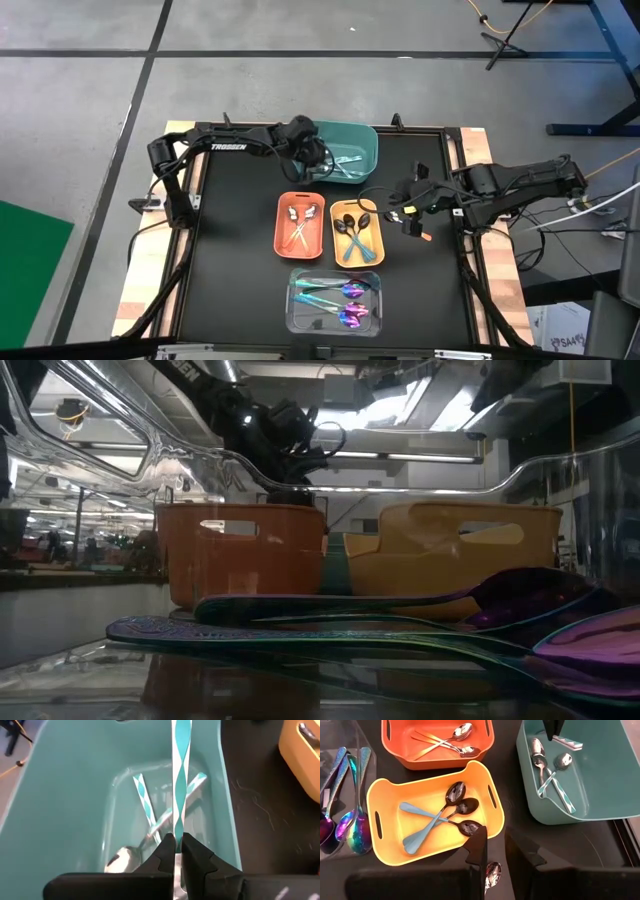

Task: Sort silverware by color (type)
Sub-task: Put the white patterned spoon into the green bin

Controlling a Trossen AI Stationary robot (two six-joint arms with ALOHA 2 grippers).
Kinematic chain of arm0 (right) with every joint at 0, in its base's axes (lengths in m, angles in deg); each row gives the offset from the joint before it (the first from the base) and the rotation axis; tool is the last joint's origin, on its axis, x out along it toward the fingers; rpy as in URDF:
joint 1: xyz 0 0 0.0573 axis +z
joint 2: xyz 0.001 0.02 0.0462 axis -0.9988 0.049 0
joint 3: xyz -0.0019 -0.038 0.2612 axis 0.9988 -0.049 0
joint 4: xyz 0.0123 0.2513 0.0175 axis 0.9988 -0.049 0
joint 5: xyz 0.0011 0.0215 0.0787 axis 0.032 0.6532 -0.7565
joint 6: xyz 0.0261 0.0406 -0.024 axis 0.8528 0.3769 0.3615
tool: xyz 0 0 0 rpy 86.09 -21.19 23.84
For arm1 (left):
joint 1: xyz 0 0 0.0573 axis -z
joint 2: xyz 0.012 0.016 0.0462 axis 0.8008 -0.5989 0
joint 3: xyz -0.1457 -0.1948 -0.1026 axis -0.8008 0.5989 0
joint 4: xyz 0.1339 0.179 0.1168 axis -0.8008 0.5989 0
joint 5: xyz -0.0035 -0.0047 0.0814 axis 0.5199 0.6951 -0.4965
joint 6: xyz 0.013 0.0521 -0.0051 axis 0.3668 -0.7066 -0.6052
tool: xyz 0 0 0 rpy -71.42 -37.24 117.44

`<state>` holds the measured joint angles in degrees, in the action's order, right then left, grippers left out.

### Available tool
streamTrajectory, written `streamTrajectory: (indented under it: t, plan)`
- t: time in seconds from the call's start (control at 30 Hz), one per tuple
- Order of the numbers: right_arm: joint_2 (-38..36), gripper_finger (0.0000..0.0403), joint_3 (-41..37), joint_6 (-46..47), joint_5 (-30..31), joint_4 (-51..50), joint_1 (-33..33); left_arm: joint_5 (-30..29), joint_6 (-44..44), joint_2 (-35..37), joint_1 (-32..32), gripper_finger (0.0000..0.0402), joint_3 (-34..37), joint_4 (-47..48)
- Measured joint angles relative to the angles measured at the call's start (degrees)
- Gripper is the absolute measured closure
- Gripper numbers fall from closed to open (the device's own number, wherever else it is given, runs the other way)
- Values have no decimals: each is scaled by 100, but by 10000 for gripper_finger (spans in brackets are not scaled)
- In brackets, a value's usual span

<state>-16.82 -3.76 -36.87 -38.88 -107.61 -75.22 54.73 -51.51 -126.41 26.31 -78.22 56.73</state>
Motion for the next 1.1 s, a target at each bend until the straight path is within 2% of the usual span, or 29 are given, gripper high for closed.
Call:
streamTrajectory:
  t: [0.67, 1.1]
  plan:
    - [0, 345, 0, -4, -3, 16, 0, -119, -13, -302, 1, 380, 2, 212]
    - [0, 345, 0, -7, -2, 14, 0, -422, -9, -299, 2, 377, 2, 120]
